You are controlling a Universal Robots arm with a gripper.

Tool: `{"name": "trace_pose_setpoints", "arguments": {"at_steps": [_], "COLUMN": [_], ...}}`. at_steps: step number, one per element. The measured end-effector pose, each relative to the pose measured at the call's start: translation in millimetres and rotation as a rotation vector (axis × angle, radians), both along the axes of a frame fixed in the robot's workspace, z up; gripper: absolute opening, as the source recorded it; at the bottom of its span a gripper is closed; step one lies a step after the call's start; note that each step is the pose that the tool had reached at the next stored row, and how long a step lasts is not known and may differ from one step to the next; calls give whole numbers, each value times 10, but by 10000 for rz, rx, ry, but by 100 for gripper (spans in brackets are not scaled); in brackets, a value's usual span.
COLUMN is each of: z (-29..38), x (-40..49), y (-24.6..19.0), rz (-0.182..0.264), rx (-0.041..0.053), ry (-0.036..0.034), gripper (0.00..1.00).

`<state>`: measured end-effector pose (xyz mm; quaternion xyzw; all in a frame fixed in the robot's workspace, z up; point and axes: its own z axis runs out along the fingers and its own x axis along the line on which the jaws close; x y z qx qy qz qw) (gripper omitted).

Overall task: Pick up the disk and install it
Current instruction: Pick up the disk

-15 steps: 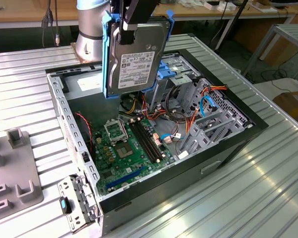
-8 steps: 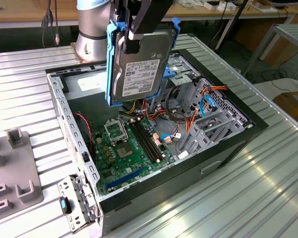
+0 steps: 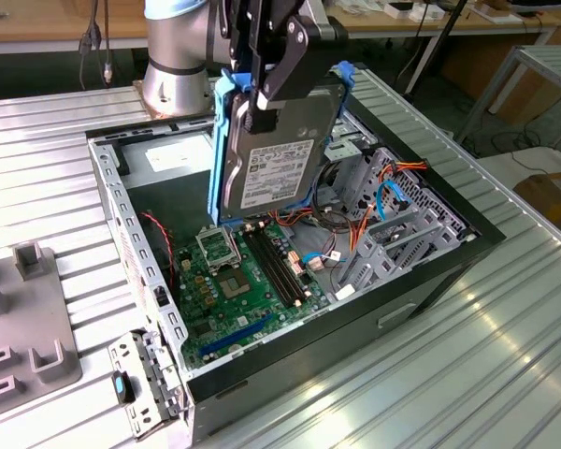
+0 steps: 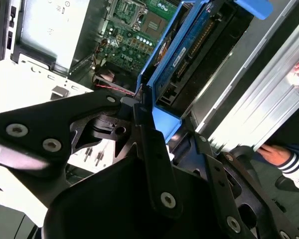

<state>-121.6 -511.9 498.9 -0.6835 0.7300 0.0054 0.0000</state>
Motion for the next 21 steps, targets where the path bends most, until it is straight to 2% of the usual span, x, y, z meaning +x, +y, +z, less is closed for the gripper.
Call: {"name": "trace_pose_setpoints", "arguments": {"at_steps": [5,12,17,21], "z": [-68,-71,-73,-74], "x": [0,12,171,335], "y": [-61,-64,-64,-64], "rz": [0,1,1,0], "rx": [2,-4,-6,-6], "ry": [-1,-1,0,2], "gripper": [37,37,37,37]}}
